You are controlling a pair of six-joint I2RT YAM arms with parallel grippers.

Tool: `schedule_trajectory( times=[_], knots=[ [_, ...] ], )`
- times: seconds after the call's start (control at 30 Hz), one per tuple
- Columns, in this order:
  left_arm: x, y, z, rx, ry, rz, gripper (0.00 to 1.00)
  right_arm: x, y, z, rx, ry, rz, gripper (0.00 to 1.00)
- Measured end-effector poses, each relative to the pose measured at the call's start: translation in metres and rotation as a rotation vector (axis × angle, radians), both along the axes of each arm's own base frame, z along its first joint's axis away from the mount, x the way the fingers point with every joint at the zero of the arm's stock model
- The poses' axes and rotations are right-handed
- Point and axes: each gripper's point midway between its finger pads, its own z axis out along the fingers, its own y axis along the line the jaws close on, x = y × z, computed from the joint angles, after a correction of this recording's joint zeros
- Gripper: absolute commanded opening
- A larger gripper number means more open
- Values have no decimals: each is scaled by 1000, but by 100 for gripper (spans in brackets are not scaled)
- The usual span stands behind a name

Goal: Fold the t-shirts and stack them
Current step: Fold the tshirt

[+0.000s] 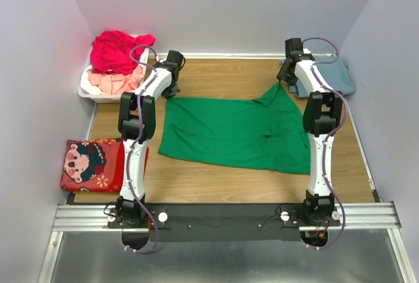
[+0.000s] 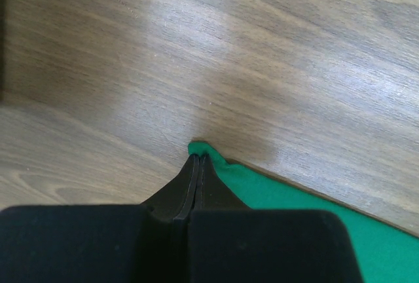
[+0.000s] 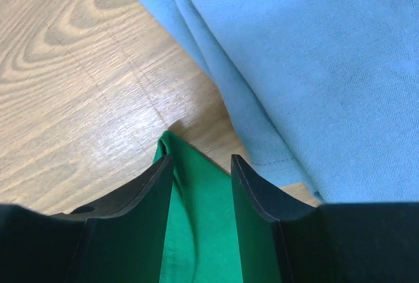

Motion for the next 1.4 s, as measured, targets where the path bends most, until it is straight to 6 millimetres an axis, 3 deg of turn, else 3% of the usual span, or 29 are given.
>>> schedule_trajectory(
  times=[0.37,1.4],
  knots=[
    [-1,0,0,2,2,-5,0,7,2,-19,10,7,2,47],
    [-1,1,0,4,4,-7,0,24,14,5,75,-89,17,45]
  ],
)
